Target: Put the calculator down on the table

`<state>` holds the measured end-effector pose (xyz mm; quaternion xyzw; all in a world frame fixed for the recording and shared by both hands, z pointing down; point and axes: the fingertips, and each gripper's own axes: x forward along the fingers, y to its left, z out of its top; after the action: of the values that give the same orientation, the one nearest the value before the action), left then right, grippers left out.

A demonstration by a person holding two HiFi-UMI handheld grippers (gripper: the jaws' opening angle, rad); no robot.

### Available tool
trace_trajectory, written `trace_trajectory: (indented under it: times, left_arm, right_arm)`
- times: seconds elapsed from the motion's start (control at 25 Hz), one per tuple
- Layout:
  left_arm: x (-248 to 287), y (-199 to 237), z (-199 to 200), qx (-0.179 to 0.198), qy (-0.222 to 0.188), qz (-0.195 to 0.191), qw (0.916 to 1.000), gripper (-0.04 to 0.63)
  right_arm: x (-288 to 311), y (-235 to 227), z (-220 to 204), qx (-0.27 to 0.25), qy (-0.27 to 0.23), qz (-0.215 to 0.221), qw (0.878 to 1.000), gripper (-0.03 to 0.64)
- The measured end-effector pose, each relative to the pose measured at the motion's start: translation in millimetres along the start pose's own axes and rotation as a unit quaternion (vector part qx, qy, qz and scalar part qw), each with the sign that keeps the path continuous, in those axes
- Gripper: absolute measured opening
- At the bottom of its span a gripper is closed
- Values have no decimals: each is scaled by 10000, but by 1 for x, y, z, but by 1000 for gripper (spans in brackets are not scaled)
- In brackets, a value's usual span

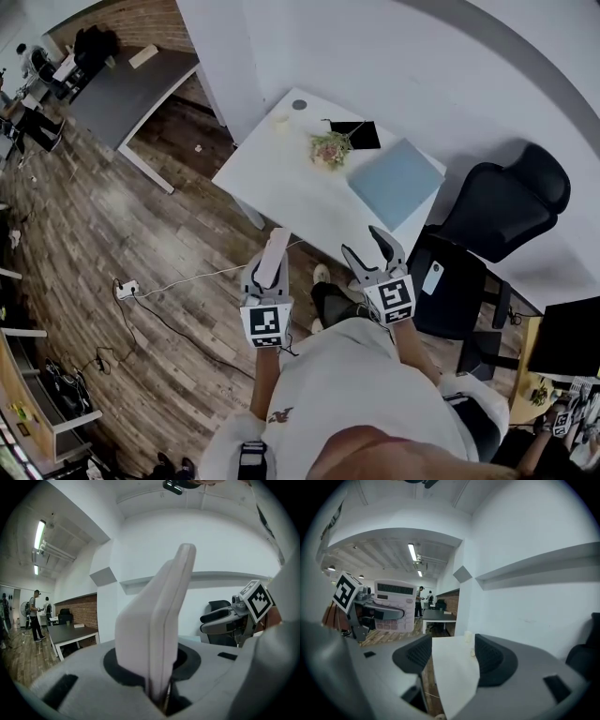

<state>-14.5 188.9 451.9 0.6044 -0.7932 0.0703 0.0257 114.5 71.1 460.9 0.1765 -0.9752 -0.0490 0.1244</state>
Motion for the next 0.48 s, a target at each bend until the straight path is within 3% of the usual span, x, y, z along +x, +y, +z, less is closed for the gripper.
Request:
trace_trajectory:
  times: [0.48]
  left_arm:
    - [71,34,8,50,71,-18,10000,92]
  right_arm:
    - [71,-36,9,94,-15,79,9999,285]
